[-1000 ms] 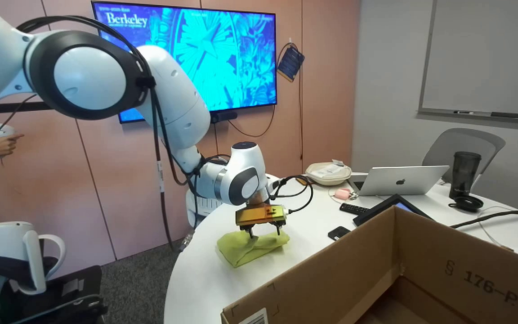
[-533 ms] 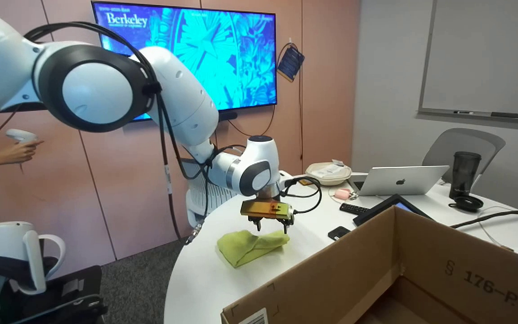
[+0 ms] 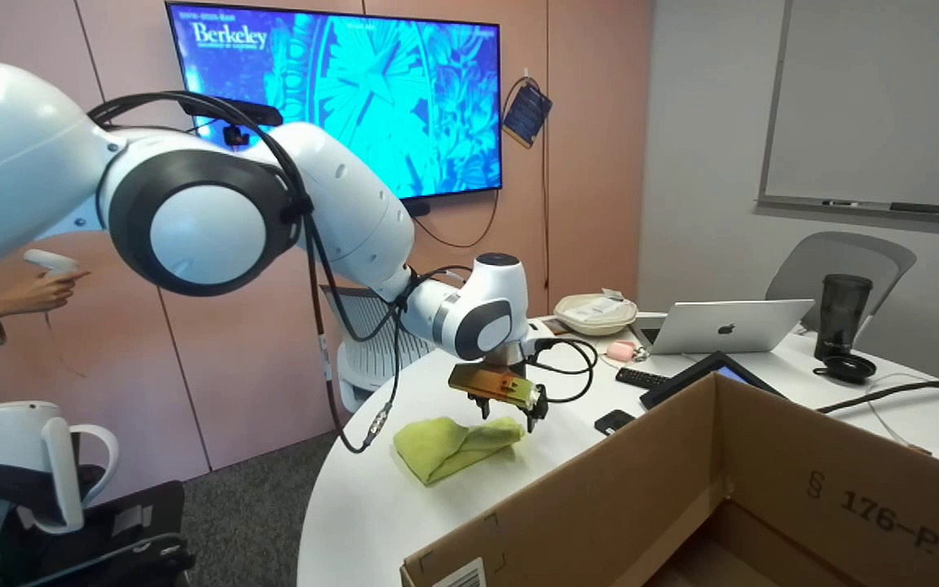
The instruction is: Put the green marker on the yellow towel, fold the towel twice and put it in the brown box
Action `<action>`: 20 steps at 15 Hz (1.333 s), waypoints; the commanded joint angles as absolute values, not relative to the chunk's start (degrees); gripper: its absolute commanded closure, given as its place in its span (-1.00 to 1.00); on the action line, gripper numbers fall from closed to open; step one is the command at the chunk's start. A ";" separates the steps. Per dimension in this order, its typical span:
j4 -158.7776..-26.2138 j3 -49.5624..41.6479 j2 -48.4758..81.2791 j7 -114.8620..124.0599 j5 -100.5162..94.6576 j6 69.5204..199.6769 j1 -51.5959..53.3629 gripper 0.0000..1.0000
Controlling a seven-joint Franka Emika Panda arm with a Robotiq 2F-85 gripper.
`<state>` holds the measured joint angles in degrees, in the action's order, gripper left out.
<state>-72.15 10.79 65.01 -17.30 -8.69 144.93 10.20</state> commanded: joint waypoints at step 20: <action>-51.37 11.99 79.54 -14.52 -2.18 134.66 10.06 -0.39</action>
